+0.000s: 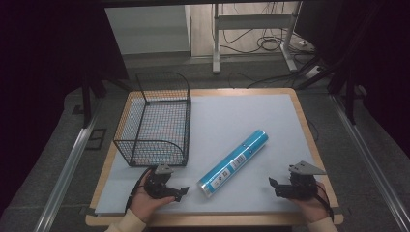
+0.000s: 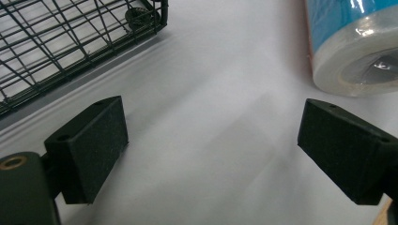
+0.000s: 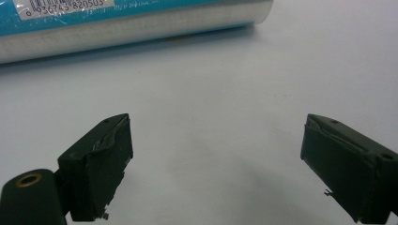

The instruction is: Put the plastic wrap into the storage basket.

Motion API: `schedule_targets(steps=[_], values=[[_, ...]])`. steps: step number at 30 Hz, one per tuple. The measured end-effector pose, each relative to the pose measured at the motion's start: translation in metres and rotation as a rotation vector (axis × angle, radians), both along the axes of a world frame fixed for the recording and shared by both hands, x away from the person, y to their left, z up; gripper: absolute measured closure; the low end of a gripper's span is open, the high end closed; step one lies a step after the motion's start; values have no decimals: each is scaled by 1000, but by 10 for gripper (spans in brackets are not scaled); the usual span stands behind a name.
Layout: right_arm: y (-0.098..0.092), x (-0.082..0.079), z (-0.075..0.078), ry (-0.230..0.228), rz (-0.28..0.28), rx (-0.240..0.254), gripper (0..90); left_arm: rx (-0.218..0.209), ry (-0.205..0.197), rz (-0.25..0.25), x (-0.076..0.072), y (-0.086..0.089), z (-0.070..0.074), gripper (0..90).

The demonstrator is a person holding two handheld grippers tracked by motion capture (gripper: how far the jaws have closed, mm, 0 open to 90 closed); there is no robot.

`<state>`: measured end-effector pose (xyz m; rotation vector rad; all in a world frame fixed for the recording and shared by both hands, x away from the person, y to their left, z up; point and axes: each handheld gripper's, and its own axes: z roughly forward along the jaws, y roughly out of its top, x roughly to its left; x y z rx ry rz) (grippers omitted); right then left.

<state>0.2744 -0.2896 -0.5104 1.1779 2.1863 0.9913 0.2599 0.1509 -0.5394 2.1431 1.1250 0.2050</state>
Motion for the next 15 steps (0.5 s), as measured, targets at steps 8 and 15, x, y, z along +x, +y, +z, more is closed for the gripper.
schedule_targets(steps=[8,15], values=[[1,1,-2,14,8,-7,96,1,6,-3,-1,-1,1,88],[0,0,-1,11,7,-1,95,-8,-2,-2,-2,-1,4,89]])
